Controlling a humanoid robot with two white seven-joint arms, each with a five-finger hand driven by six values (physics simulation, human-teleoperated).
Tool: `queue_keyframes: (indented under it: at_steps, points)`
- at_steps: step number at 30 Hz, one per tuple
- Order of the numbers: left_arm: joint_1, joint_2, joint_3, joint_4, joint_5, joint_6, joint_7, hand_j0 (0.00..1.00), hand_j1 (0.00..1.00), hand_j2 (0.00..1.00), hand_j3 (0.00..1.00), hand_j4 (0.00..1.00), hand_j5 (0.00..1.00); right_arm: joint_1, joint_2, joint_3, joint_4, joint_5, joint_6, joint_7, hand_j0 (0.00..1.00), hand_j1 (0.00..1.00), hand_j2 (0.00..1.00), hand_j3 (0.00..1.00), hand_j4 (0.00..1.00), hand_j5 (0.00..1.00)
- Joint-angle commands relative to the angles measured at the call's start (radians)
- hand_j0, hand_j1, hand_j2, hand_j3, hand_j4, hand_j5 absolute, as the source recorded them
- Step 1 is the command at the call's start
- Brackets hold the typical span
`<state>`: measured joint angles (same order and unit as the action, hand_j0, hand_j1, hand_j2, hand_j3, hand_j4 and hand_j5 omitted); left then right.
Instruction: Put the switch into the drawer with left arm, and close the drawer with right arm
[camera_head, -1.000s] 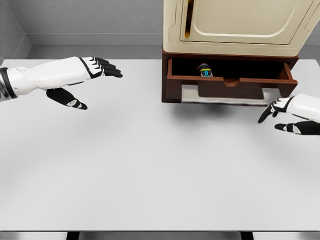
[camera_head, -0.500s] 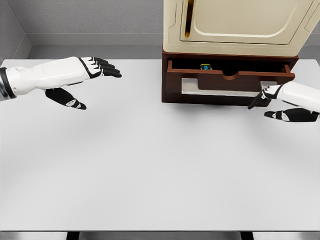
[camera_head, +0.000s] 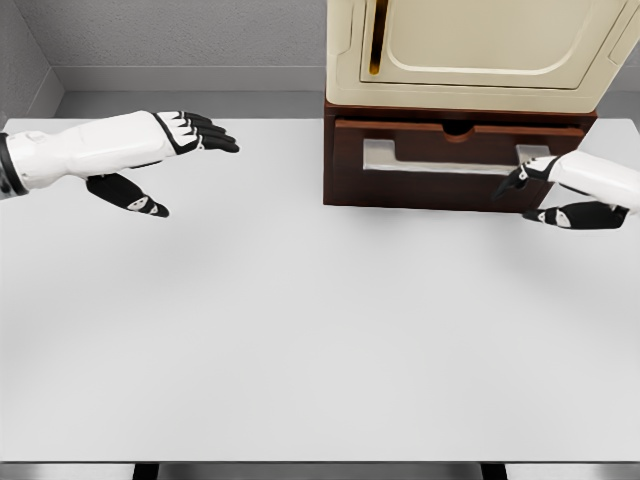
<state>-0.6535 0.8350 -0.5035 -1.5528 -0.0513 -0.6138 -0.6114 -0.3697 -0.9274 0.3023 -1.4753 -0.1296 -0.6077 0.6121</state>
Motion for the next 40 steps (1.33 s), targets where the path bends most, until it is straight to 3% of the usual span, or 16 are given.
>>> queue_keyframes:
  at_steps: [1, 12, 21, 24, 27, 28, 29, 40]
  points:
    - [0.0, 0.004, -0.001, 0.0, 0.007, 0.003, 0.001, 1.0, 1.0, 1.0, 1.0, 1.0, 1.0, -0.003, 0.01, 0.014, 0.02, 0.01, -0.003, -0.001, 0.64, 0.64, 0.64, 0.64, 0.64, 0.64]
    - [-0.002, 0.01, -0.003, 0.002, 0.007, 0.003, 0.001, 1.0, 1.0, 1.0, 1.0, 1.0, 1.0, -0.066, 0.039, 0.06, 0.067, 0.025, -0.003, -0.001, 0.64, 0.64, 0.64, 0.64, 0.64, 0.64]
    - [-0.002, 0.01, -0.006, 0.002, 0.007, 0.003, 0.001, 1.0, 1.0, 1.0, 1.0, 1.0, 1.0, -0.071, 0.038, 0.061, 0.073, 0.039, -0.003, -0.001, 0.66, 0.66, 0.66, 0.66, 0.66, 0.66]
    - [0.0, 0.007, -0.012, 0.004, 0.008, 0.003, 0.001, 1.0, 1.0, 1.0, 1.0, 1.0, 1.0, -0.011, -0.031, 0.052, -0.029, 0.045, -0.003, -0.001, 0.66, 0.66, 0.66, 0.66, 0.66, 0.66]
    - [0.017, 0.009, -0.015, 0.016, 0.013, 0.003, 0.001, 1.0, 1.0, 1.0, 1.0, 1.0, 1.0, 0.103, -0.064, -0.014, -0.212, 0.048, -0.003, -0.001, 0.7, 0.7, 0.7, 0.7, 0.7, 0.7]
    - [0.028, 0.009, -0.015, 0.019, 0.011, 0.003, 0.001, 1.0, 1.0, 1.0, 1.0, 1.0, 1.0, 0.109, -0.07, -0.015, -0.255, 0.047, -0.003, -0.001, 0.94, 0.94, 0.94, 0.94, 0.94, 0.94]
    - [0.029, 0.009, -0.015, 0.028, 0.011, 0.003, 0.001, 1.0, 1.0, 1.0, 1.0, 1.0, 1.0, 0.13, -0.068, -0.019, -0.283, 0.048, -0.003, -0.001, 1.0, 1.0, 1.0, 1.0, 1.0, 1.0]
    - [0.031, 0.007, -0.015, 0.039, 0.01, 0.003, 0.001, 1.0, 1.0, 1.0, 1.0, 1.0, 1.0, 0.153, -0.064, -0.014, -0.283, 0.047, -0.003, -0.001, 1.0, 1.0, 1.0, 1.0, 1.0, 1.0]
